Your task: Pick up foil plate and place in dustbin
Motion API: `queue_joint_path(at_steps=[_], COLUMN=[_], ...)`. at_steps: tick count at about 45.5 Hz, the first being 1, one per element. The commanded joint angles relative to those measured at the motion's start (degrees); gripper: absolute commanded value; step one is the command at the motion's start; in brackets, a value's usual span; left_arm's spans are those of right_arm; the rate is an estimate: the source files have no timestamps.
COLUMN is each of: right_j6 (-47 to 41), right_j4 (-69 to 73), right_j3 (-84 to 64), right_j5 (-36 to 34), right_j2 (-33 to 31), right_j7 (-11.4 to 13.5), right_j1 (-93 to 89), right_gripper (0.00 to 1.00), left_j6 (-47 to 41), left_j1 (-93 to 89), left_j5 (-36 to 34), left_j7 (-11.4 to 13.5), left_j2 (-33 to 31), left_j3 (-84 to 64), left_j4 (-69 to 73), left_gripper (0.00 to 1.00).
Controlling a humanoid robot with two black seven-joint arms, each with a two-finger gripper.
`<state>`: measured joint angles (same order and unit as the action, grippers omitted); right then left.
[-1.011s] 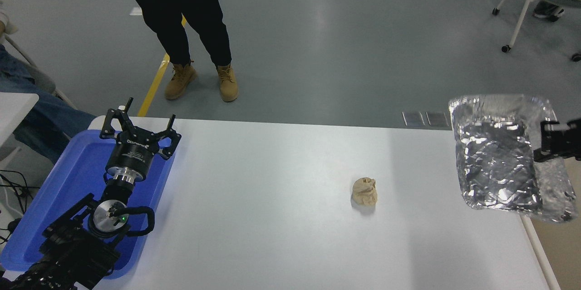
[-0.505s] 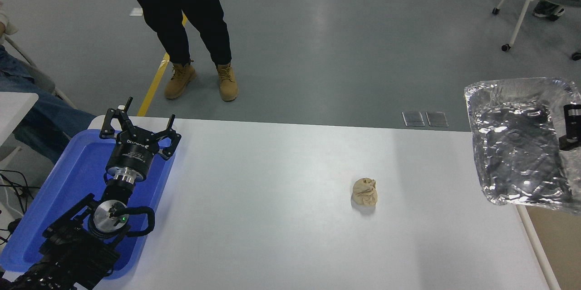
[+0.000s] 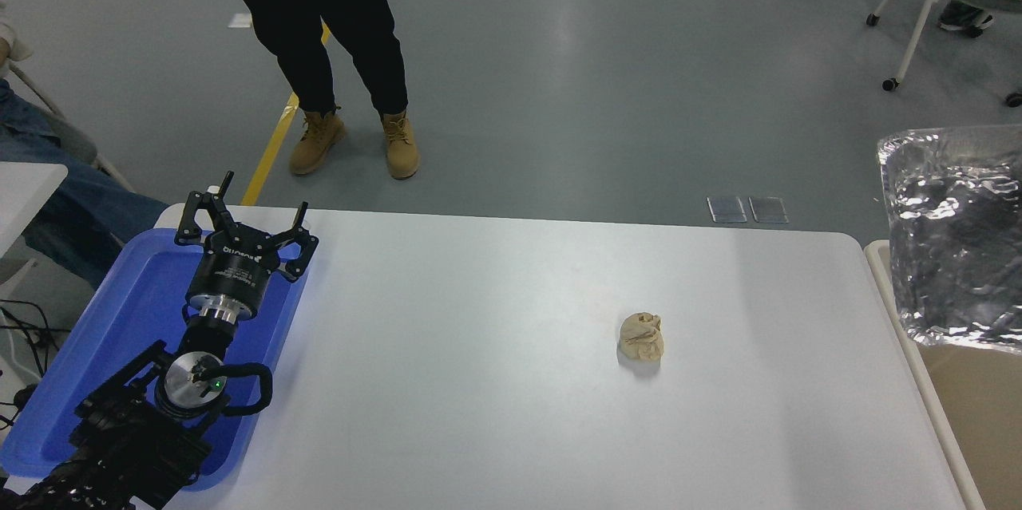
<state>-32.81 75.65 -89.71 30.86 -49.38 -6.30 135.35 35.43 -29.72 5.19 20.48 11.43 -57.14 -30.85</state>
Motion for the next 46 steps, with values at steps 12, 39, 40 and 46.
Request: queue_joint_path(at_steps=[12, 39, 40, 46], right_j6=[13.4, 21.1, 21.5, 23.0], right_j4=[-17.8, -43.8, -44.7, -52.7], right_j3=[7.7, 35.2, 36.3, 42.5], right_j5=[0.3, 0.3, 0.2, -0.6], right_j2=[-3.4, -3.0, -2.7, 0.9], right_j7=[-0.4, -0.9, -0.9, -1.3], right_j1=[-23.4, -64.6, -66.2, -76.5], right_gripper=[0.00, 0.00, 0.00, 0.00], left_j6=[0.0, 0.0, 0.0, 0.0], left_j1=[-0.1, -0.1, -0.1, -0.1], left_j5=[0.1, 0.1, 0.1, 0.1], left_j7=[0.0, 0.0, 0.0, 0.0], left_j2=[0.0, 0.0, 0.0, 0.0], left_j3=[-0.1, -0.1, 0.0, -0.1], left_j4=[0.0, 0.0, 0.0, 0.0], left_gripper=[1.00, 1.00, 1.00, 1.00])
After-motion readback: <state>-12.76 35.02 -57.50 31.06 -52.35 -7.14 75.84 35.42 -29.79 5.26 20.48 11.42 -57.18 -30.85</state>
